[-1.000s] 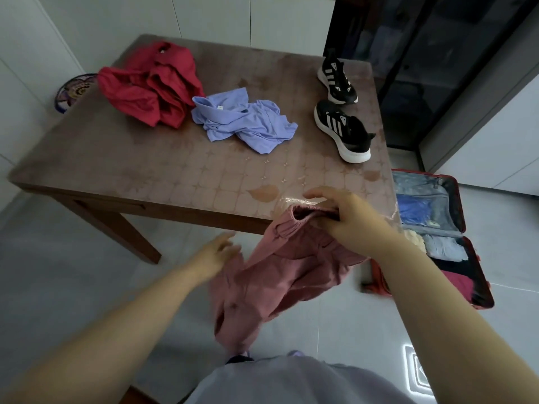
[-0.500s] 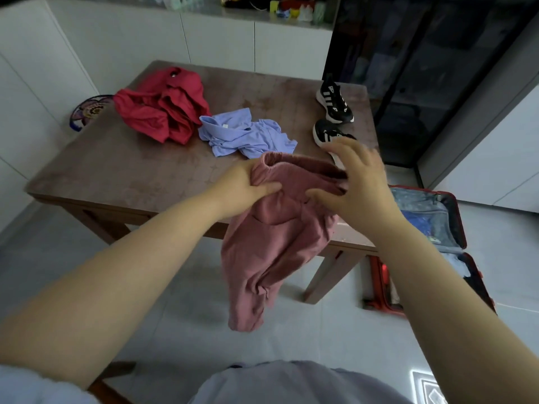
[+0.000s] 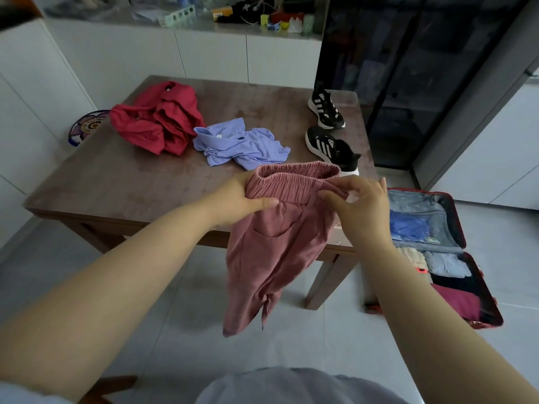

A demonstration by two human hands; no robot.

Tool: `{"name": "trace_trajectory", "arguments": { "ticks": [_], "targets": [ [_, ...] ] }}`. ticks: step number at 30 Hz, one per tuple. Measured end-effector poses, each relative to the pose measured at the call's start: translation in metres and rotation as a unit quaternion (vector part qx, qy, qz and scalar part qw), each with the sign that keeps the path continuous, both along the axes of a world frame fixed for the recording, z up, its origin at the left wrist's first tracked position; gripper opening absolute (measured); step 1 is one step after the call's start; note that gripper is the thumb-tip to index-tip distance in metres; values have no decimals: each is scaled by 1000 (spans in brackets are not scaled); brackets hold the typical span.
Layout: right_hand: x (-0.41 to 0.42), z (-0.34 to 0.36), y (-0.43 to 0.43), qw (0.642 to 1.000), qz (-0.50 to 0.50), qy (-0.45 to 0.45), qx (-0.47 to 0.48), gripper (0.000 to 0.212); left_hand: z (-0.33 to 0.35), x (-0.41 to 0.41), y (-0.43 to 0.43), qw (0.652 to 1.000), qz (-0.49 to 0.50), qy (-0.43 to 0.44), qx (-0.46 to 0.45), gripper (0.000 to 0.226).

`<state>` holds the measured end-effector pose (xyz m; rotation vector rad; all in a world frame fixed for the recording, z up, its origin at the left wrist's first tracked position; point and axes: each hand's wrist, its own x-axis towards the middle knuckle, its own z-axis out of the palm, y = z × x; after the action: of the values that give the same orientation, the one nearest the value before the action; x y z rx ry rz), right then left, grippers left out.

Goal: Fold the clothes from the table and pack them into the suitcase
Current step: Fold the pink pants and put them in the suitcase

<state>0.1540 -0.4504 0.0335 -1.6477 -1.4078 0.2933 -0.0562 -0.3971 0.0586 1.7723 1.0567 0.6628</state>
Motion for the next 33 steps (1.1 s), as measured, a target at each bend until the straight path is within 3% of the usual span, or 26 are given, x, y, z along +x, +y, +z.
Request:
{"name": "trace_trajectory", "arguments": {
  "ticks": [3,6,9,11,13,17,22,23,26,28,30,31,33],
  "targets": [
    [0,1,-10,998,62,33,-4,20,-5,-5,1,999,30,-14,-40,35],
    [-4,-3,-18,966,154,182,-96,19,-11,-5,-4,995,59,-39,-74,25],
    [-1,-9,-19,952,123,267,-79,8,-16,-6,-9,994,42,-40,-87,27],
    [4,-5,-19,964,94,247,-26,19,-16,-7,-10,995,20,-33,-94,24],
    [9,0,-18,977,128,171,-21,11,-17,-6,-11,995,10,-33,-93,22],
    [8,-7,-13,978,191,-24,-80,73,-16,0,-11,995,26,-50,-81,21],
    [10,-16,-13,979,155,85,-102,115,-13,-8,-9,992,-11,-52,-116,23],
    [11,-16,-14,976,159,101,-110,107,-13,-11,-9,990,-25,-49,-127,22],
    [3,-10,-15,982,141,104,-68,39,-11,-11,-6,991,10,-29,-131,24],
    [-7,-8,-15,990,106,79,-46,29,-13,-9,-1,991,131,7,3,43],
    [-15,-10,-13,996,64,53,-34,24,-14,-5,-3,946,259,39,189,49],
    [-19,-11,-12,997,45,56,-33,24,-12,-2,-9,936,263,41,232,43],
    [-26,-11,-9,996,15,78,-37,25,-7,13,-31,967,157,74,187,48]
  ]
}}
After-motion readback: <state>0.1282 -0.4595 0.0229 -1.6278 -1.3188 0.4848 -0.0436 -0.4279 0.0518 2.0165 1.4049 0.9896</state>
